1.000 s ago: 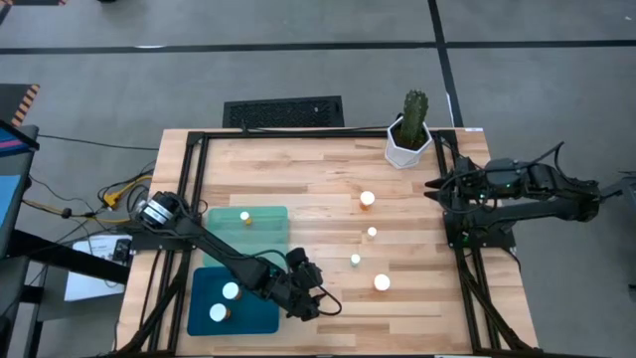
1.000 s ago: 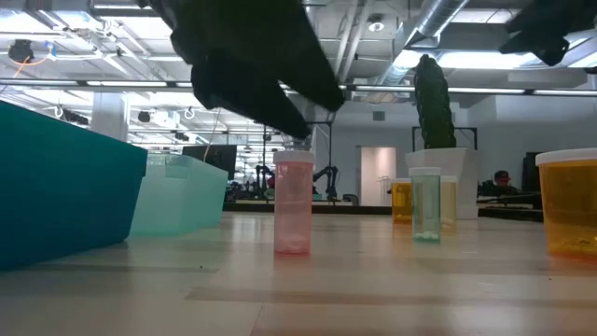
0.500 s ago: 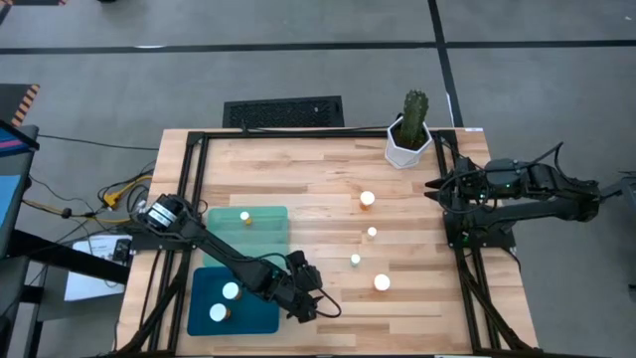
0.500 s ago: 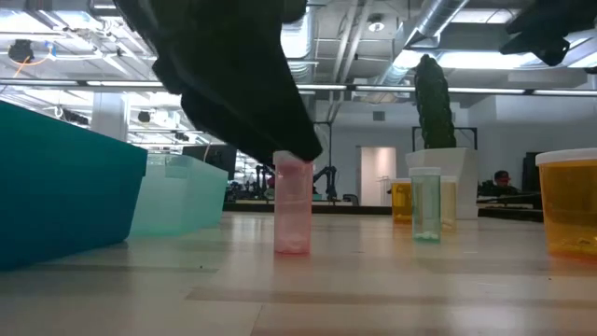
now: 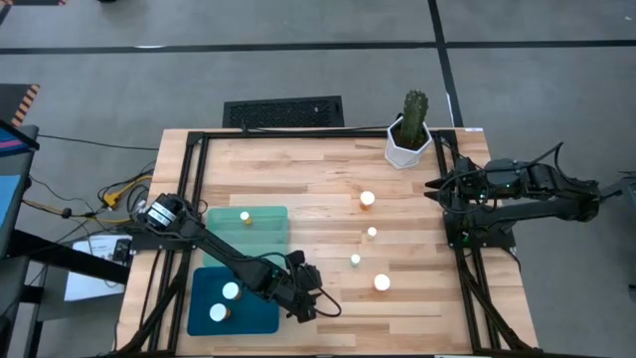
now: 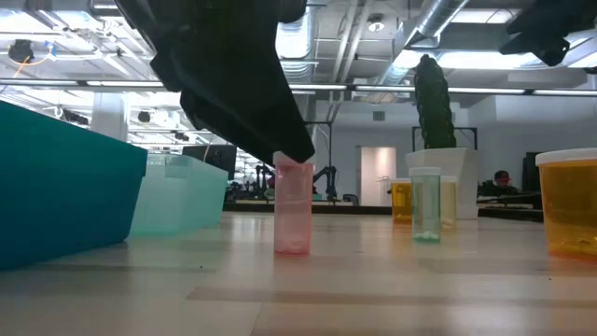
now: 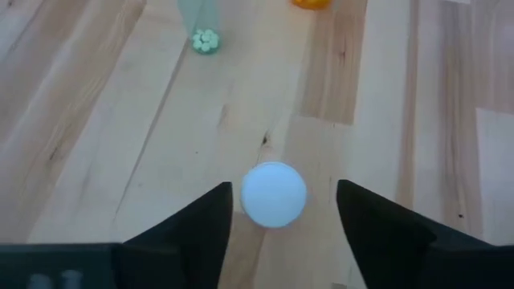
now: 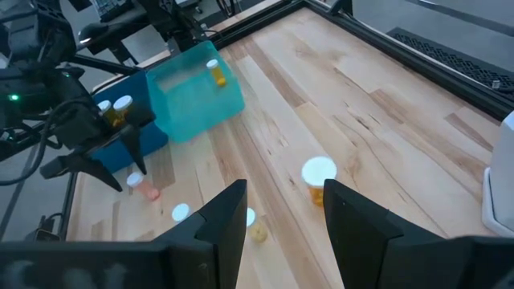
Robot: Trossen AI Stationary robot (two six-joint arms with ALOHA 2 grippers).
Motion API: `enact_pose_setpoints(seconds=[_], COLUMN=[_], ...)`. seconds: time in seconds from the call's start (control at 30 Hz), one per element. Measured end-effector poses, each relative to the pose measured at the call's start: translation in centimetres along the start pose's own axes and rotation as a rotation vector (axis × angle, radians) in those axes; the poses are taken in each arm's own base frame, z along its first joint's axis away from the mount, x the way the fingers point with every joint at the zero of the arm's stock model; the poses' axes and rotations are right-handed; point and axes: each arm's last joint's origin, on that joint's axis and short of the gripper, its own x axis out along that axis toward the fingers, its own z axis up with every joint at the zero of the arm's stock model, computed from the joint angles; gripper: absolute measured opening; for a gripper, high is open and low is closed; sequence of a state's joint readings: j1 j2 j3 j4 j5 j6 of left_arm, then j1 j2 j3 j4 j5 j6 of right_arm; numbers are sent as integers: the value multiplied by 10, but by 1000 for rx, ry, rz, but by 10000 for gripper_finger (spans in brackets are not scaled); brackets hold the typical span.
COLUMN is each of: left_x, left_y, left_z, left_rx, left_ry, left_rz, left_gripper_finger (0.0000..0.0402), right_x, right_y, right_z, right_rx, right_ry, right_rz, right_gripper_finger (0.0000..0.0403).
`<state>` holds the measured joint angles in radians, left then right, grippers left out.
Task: Pick and place medicine bottles into bin by pill shape (circle, oval)
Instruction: Put the small pink pill bottle into the green bin
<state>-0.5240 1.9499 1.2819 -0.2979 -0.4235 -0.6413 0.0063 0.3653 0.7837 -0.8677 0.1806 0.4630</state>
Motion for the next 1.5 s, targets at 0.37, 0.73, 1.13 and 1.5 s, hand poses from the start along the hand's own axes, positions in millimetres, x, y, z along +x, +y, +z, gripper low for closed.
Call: enact_pose_setpoints(seconds=[0.37,0.73,1.13,1.5], left_x=[0,0,-22,-98], left_y=[0,0,3,32], left_z=[0,1,17,36], left_rx=[-41,-105,-249,-360], left_ry=[-2,-9,-108,-179], left_rz=[2,-1,8,109], left_gripper_finger=[135,111,108,112], right_x=[0,0,0,0], right_y=[0,0,0,0], right_z=[0,0,0,0], right_rx=[0,0,1,1], right_ry=[0,1,0,-1], right_rz=[0,0,0,0], right_gripper_finger=[175,175,175,175])
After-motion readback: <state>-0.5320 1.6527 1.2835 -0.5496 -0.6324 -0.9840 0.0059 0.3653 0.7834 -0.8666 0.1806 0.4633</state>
